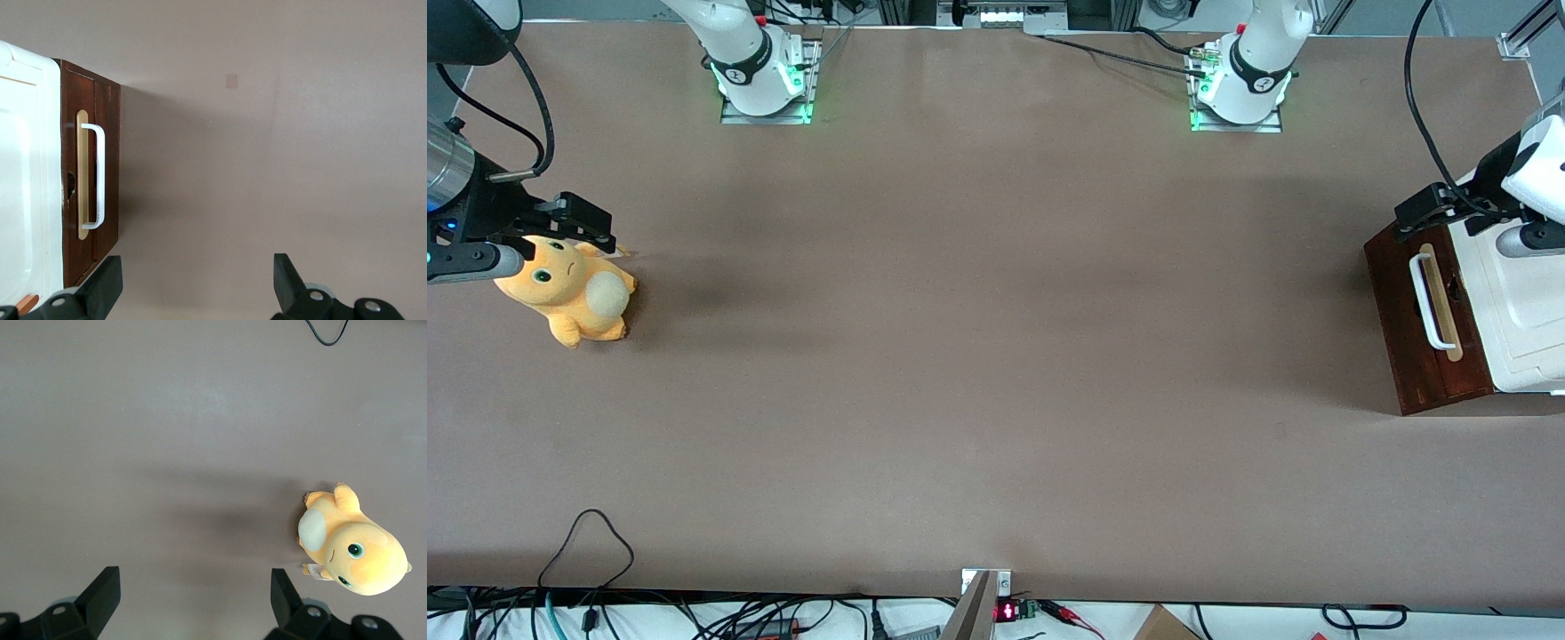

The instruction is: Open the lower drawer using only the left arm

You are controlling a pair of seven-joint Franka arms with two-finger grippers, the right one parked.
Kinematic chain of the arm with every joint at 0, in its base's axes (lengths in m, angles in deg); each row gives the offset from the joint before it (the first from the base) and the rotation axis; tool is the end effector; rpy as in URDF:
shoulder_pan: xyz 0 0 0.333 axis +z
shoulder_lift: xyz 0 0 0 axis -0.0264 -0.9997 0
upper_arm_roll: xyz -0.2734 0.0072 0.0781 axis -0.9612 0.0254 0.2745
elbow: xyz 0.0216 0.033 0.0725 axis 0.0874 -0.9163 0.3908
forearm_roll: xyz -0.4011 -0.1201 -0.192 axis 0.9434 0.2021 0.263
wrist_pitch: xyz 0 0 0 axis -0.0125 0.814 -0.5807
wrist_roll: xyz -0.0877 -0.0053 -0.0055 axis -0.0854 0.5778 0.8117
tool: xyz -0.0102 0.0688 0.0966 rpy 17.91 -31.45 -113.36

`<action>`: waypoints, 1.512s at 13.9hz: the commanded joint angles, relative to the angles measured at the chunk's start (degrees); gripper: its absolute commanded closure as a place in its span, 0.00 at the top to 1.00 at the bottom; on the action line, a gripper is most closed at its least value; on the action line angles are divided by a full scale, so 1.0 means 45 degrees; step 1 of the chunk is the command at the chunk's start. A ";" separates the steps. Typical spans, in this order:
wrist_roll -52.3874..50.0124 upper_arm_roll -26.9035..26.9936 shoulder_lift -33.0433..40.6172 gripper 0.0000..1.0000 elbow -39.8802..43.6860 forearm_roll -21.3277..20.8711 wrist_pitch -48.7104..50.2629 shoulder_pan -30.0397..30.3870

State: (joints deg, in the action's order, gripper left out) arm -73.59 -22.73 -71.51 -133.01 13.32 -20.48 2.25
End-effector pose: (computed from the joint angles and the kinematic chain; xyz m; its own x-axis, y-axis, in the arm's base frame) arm 0.6160 0.0212 0.5318 0.9942 0.1074 -0.0086 0.1074 -0.9942 0.0039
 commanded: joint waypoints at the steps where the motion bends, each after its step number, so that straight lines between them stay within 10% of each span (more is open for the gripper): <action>1: 0.0356 0.0055 -0.0060 1.00 0.0410 0.0247 0.0320 0.0013; 18: 0.2056 0.0054 -0.0119 1.00 0.0293 0.0052 0.0731 0.0091; 21: 0.1397 -0.0916 -0.0430 1.00 0.0119 -0.3625 0.0692 -0.0007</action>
State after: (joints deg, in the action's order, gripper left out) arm -66.14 -23.58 -72.15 -132.42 5.98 -17.95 2.38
